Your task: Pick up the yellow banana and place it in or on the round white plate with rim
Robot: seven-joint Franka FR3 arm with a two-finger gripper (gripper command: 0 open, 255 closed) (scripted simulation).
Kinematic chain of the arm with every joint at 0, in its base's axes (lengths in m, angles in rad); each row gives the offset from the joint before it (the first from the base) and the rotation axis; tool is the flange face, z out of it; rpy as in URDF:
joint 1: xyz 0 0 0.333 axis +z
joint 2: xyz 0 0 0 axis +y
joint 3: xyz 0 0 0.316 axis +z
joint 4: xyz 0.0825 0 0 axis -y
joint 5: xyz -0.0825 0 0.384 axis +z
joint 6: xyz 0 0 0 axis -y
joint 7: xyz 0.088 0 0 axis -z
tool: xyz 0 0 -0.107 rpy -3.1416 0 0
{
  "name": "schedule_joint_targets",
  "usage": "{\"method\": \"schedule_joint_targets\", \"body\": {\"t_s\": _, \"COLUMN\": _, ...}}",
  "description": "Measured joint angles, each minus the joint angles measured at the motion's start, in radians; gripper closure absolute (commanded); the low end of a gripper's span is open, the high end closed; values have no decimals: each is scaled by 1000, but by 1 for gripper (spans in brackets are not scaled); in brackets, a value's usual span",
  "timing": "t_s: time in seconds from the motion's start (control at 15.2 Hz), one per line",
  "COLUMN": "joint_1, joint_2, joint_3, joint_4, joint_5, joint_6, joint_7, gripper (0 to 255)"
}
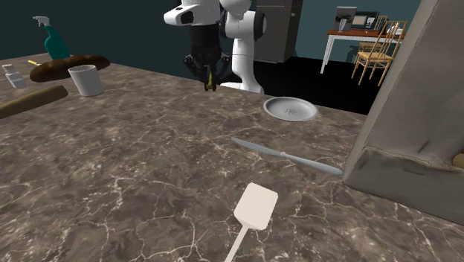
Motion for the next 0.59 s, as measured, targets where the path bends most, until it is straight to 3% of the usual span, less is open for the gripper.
{"method": "schedule_joint_targets", "body": {"t_s": 0.59, "joint_1": 73, "joint_2": -92, "joint_3": 138, "joint_4": -89, "joint_5": 52, "joint_6": 6, "joint_7": 214, "gripper": 255}}
